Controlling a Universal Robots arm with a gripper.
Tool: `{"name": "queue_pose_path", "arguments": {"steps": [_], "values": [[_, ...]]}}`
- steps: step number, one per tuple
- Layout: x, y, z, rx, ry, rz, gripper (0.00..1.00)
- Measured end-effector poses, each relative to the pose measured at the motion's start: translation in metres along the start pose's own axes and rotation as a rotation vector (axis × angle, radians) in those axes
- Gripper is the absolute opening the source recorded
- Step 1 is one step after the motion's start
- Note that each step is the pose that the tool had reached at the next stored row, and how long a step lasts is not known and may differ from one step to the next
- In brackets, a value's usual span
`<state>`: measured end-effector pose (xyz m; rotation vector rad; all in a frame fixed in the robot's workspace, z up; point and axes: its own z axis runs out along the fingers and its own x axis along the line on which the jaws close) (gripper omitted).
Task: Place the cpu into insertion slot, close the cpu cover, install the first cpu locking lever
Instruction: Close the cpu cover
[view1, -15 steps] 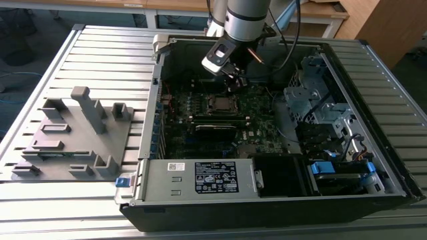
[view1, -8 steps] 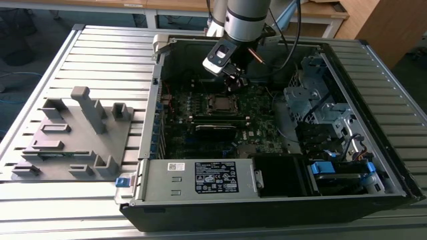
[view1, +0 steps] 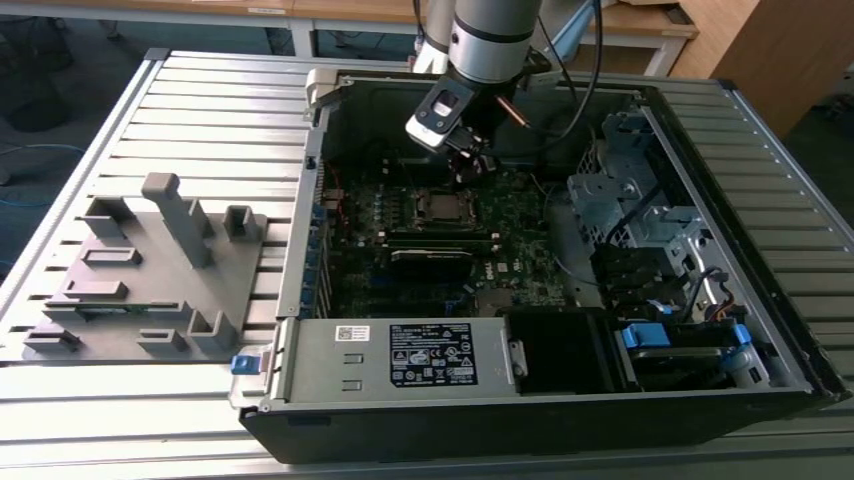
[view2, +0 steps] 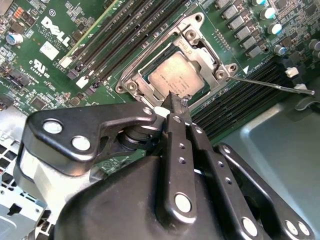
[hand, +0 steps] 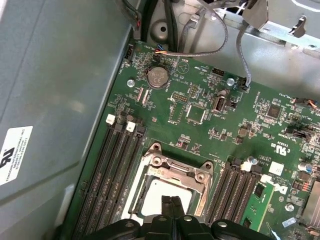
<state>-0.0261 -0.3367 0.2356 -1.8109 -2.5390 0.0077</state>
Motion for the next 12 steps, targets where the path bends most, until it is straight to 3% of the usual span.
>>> {"name": "queue_pose_path", "arguments": {"steps": [12], "values": [[0.0, 0.0, 0.0001, 0.0016, -0.0018, -0.102, 0.1]]}}
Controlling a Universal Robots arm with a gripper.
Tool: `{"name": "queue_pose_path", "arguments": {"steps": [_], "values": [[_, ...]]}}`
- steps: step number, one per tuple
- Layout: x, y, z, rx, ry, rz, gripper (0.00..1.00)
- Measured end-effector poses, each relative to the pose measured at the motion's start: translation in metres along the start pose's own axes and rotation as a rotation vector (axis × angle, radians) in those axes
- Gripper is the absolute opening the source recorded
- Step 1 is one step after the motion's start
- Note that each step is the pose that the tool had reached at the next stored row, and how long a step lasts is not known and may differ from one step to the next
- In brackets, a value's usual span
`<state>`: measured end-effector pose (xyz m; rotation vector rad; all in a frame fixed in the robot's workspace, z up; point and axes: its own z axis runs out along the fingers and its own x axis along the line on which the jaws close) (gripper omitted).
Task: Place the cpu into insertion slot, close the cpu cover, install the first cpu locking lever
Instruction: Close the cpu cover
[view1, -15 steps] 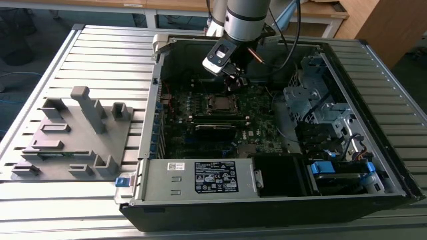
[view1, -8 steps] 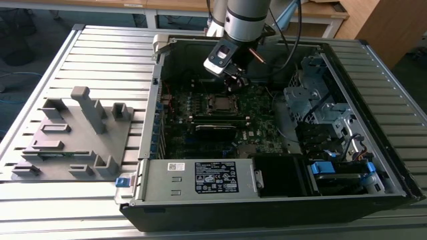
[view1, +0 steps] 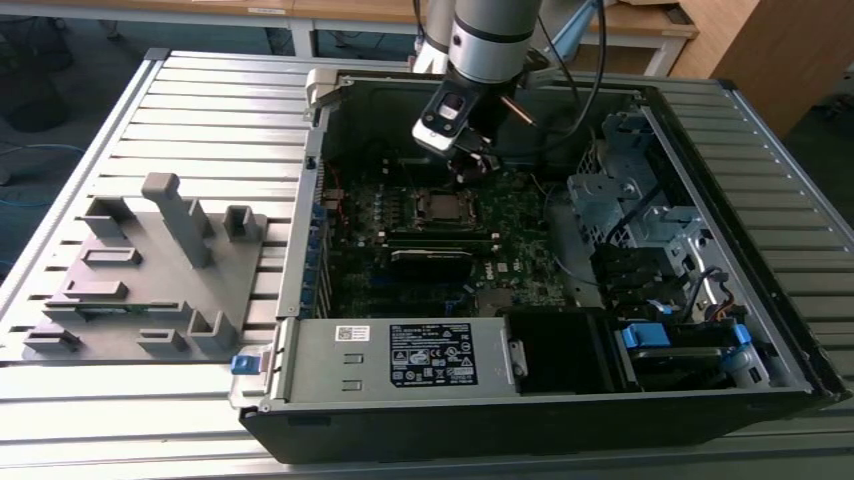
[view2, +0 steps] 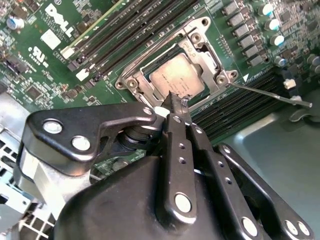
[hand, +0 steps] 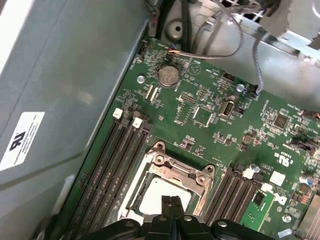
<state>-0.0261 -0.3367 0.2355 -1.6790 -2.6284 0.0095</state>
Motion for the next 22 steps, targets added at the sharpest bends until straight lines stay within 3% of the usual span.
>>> {"name": "queue_pose_path", "arguments": {"steps": [22], "values": [[0.0, 0.0, 0.0004, 0.0039, -0.0041, -0.256, 0.1]]}}
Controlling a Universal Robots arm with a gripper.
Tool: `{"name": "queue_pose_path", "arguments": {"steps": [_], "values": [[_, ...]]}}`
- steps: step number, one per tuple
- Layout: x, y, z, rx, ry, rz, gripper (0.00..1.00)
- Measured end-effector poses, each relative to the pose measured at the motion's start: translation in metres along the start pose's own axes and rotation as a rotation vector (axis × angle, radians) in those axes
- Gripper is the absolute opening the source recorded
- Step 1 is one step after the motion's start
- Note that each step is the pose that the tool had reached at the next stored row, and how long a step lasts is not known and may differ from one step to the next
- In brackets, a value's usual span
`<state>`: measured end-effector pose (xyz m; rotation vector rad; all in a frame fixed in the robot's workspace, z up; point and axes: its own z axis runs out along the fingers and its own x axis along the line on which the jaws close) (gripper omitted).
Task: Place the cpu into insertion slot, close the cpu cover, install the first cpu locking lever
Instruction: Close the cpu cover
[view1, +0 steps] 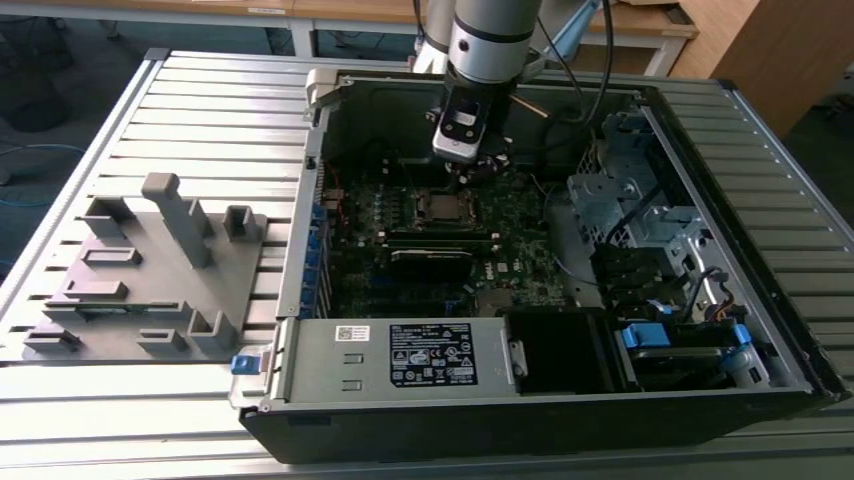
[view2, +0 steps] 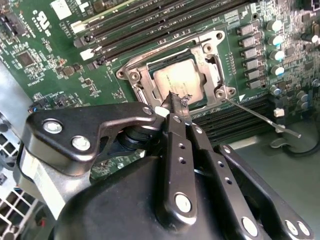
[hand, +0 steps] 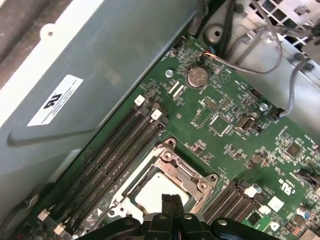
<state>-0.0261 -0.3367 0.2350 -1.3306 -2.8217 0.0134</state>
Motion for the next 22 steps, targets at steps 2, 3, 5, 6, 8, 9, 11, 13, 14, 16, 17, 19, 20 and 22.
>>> {"name": "queue_pose_path", "arguments": {"steps": [2, 3, 5, 6, 8, 9, 11, 13, 14, 16, 17, 19, 20, 22], "values": [[0.0, 0.0, 0.0001, 0.0003, -0.0003, -0.018, 0.1], [0.0, 0.0, 0.0001, 0.0005, -0.0004, -0.027, 0.1], [0.0, 0.0, 0.0001, 0.0007, -0.0007, -0.042, 0.1], [0.0, 0.0, 0.0001, 0.0008, -0.0008, -0.043, 0.1], [0.0, 0.0, 0.0001, 0.0007, -0.0007, -0.044, 0.1], [0.0, 0.0, 0.0001, 0.0008, -0.0007, -0.044, 0.1], [0.0, 0.0, 0.0001, 0.0007, -0.0007, -0.044, 0.1], [0.0, 0.0, 0.0002, 0.0009, -0.0009, -0.054, 0.1], [0.0, 0.0, 0.0002, 0.0011, -0.0011, -0.067, 0.1], [0.0, 0.0, 0.0004, 0.0014, -0.0016, -0.1, 0.1], [0.0, 0.0, 0.0005, 0.0018, -0.0019, -0.118, 0.1], [0.0, 0.0, 0.0007, 0.0024, -0.0025, -0.154, 0.1], [0.0, 0.0, 0.0009, 0.0027, -0.0029, -0.173, 0.1], [0.0, 0.0, 0.0012, 0.0032, -0.0035, -0.209, 0.1]]}}
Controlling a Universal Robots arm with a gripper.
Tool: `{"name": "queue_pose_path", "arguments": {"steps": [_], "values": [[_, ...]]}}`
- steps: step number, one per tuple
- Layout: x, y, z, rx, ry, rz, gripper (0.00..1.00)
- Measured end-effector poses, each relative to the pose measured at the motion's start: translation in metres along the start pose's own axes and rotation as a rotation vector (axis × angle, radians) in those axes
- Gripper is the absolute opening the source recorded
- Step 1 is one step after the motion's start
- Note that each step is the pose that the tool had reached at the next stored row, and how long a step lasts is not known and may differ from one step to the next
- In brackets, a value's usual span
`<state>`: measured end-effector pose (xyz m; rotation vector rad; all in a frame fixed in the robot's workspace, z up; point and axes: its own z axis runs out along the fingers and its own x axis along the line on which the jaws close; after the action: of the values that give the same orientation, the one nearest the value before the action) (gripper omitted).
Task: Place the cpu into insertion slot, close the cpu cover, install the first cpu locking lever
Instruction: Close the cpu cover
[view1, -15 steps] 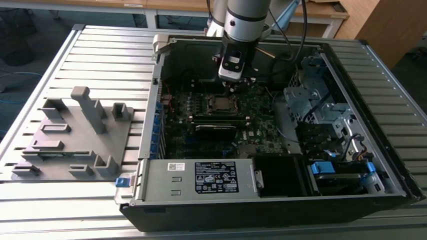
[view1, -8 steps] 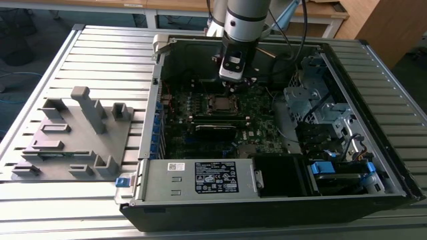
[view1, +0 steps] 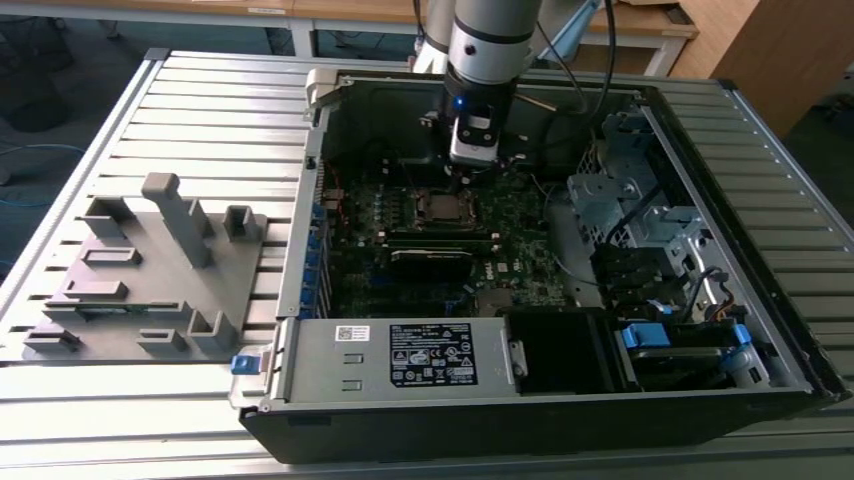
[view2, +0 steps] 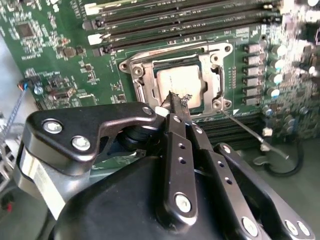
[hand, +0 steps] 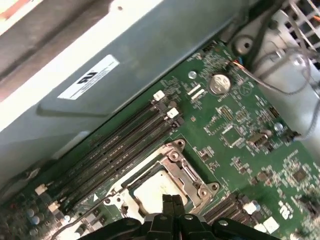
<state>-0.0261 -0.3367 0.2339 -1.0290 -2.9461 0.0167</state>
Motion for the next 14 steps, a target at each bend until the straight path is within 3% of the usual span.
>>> {"name": "queue_pose_path", "arguments": {"steps": [14], "values": [[0.0, 0.0, 0.0027, 0.0042, -0.0043, -0.255, 0.1]]}}
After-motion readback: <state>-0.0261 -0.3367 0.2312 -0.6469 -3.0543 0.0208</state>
